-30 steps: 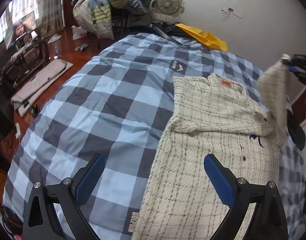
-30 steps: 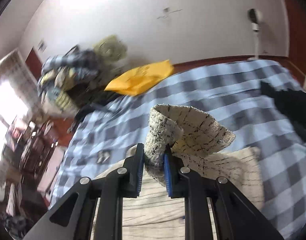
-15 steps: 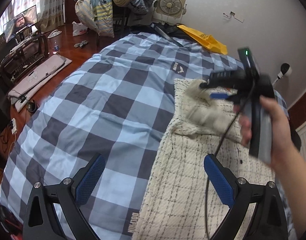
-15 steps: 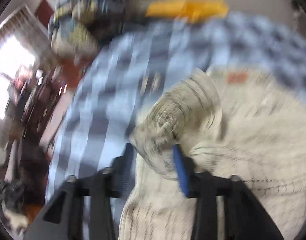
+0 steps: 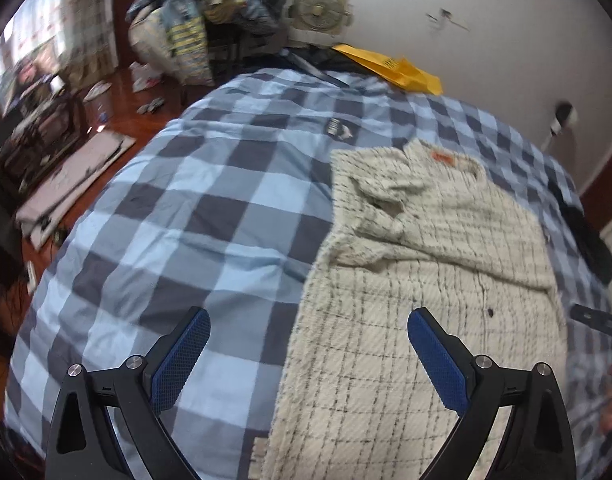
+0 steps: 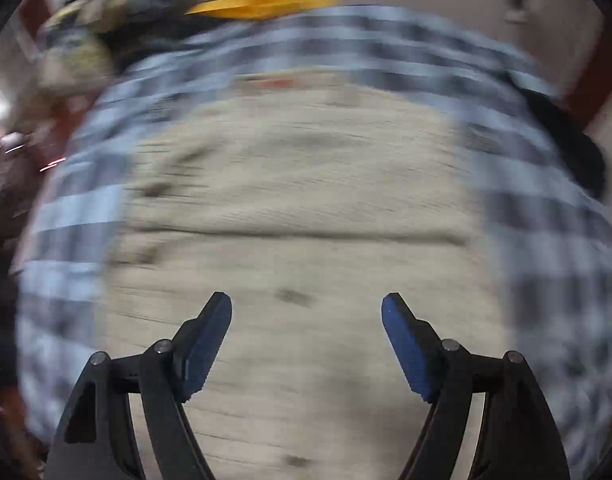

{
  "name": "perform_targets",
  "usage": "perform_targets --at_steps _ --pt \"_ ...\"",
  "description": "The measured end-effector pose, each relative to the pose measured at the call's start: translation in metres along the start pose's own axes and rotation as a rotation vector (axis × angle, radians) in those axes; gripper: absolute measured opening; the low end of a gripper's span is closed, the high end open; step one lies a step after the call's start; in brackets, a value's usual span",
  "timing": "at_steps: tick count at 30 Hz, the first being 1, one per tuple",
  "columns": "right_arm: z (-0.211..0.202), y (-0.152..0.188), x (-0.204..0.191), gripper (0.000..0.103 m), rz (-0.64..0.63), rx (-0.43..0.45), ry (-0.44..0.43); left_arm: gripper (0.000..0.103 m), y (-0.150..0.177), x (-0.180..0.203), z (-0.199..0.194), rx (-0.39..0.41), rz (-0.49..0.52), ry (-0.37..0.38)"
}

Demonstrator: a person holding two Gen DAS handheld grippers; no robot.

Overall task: Fold small clothes
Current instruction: 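Open the right gripper and release the folded sleeve, then grasp the folded side edge with the left gripper and straighten it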

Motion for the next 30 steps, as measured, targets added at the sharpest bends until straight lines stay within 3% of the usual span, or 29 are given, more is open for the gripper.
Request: perform_targets --at_steps 6,10,12,15,18,21,22,23,26,27,29,30 --pt "0.018 0.007 0.046 0.075 0.159 -0.044 -0.21 0.1 -0.031 0.05 0.057 -0.006 0.171 -0.012" --pt "0.029 0.009 0.039 0.075 0.11 -0.068 -0.226 0.1 -0.066 0.079 0.102 -0.02 0.245 0.064" --pt "0.035 0.007 0.042 0.075 0.12 -0.068 -0.22 0.1 -0.081 0.085 0.13 -0.077 0.248 0.072" --pt "0.04 0.008 0.041 0.075 0.19 -0.121 -0.347 0.1 -0.098 0.084 0.165 -0.148 0.215 0.121" --pt "0.037 0.009 0.043 0.075 0.207 -0.129 -0.381 0.098 -0.102 0.083 0.193 -0.192 0.221 0.128" --pt "0.034 0.009 0.042 0.075 0.21 -0.111 -0.348 0.063 -0.099 0.088 0.213 -0.242 0.289 0.069" --pt "0.035 0.009 0.041 0.075 0.213 -0.119 -0.358 0.048 -0.098 0.09 0.216 -0.255 0.302 0.059" --pt "0.035 0.011 0.039 0.075 0.22 -0.132 -0.384 0.04 -0.097 0.091 0.219 -0.27 0.308 0.059" --pt "0.04 0.013 0.037 0.075 0.242 -0.162 -0.427 0.023 -0.098 0.094 0.218 -0.257 0.289 0.089" --pt "0.04 0.013 0.037 0.075 0.247 -0.161 -0.423 0.022 -0.1 0.094 0.212 -0.233 0.283 0.085" --pt "0.04 0.013 0.041 0.075 0.252 -0.156 -0.411 0.006 -0.11 0.093 0.198 -0.178 0.281 0.059" --pt "0.039 0.013 0.042 0.075 0.258 -0.155 -0.41 0.006 -0.116 0.092 0.188 -0.145 0.278 0.048"
Point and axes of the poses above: each gripper's, at about its wrist camera, not at the fingertips, and z roughly the way its jaws point, x to its right, y to its underside, the point moved 5 cm from there along z, roughly the way its jaws point, and after that the axes turned 8 degrees about z, right-handed, at the moved point
